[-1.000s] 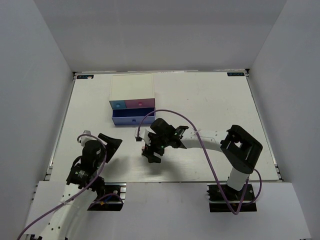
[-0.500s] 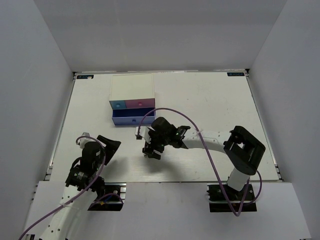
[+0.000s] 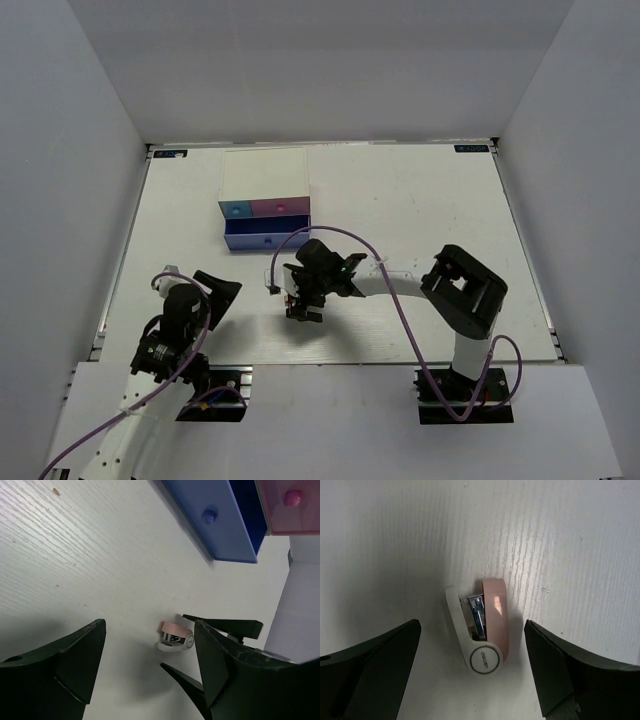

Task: Sort the stationery into containers
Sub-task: Pick up the stationery from the center of the board, then place the stationery in the storage box.

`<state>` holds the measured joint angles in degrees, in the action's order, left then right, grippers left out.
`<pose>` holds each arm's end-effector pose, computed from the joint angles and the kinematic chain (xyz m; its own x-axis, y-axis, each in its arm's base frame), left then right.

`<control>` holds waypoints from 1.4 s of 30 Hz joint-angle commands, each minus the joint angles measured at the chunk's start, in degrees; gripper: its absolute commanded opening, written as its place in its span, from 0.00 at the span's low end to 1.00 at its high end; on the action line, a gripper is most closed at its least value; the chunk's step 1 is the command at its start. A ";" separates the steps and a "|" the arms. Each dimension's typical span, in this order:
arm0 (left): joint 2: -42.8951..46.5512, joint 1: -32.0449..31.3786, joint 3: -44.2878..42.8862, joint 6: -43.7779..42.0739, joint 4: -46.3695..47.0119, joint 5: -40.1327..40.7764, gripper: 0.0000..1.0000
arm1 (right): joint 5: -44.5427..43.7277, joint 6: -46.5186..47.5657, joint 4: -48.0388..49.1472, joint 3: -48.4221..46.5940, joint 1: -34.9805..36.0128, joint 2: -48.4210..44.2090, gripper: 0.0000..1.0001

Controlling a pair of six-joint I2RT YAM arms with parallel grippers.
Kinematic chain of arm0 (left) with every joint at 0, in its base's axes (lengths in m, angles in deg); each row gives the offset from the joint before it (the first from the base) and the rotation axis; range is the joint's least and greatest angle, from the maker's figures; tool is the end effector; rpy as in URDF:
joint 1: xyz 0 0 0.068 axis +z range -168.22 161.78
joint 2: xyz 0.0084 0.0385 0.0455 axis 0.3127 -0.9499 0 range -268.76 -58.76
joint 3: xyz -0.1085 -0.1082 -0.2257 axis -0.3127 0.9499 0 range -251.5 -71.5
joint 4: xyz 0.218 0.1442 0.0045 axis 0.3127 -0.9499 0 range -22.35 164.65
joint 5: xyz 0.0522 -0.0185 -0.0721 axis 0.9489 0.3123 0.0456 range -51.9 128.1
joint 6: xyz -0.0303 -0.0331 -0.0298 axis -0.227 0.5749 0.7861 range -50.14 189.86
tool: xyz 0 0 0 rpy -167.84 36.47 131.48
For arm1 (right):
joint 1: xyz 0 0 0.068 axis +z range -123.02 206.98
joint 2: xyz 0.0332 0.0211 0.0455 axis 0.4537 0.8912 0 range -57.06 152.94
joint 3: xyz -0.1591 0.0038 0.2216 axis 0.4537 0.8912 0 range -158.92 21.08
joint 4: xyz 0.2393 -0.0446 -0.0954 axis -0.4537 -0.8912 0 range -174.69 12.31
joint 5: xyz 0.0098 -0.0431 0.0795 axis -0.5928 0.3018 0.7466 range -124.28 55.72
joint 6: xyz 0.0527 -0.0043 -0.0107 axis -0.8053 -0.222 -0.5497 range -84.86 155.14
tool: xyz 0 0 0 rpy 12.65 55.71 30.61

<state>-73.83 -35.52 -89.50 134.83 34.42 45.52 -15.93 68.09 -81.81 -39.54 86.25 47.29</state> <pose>0.0908 -0.0235 0.1883 -0.4231 -0.8093 -0.4075 -0.4410 0.5768 -0.6877 0.1827 0.3292 0.1633 0.1845 -0.6999 -0.6900 -0.9813 -0.0920 -0.1691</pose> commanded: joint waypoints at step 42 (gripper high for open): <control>-1.37 0.25 0.86 0.07 6.92 -2.76 0.81 | -16.41 11.26 9.29 -21.46 -8.73 3.47 0.16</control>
<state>-75.05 -35.52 -88.97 134.83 40.02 43.55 -28.15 77.03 -78.55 -57.55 77.11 48.58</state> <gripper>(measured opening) 0.810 0.403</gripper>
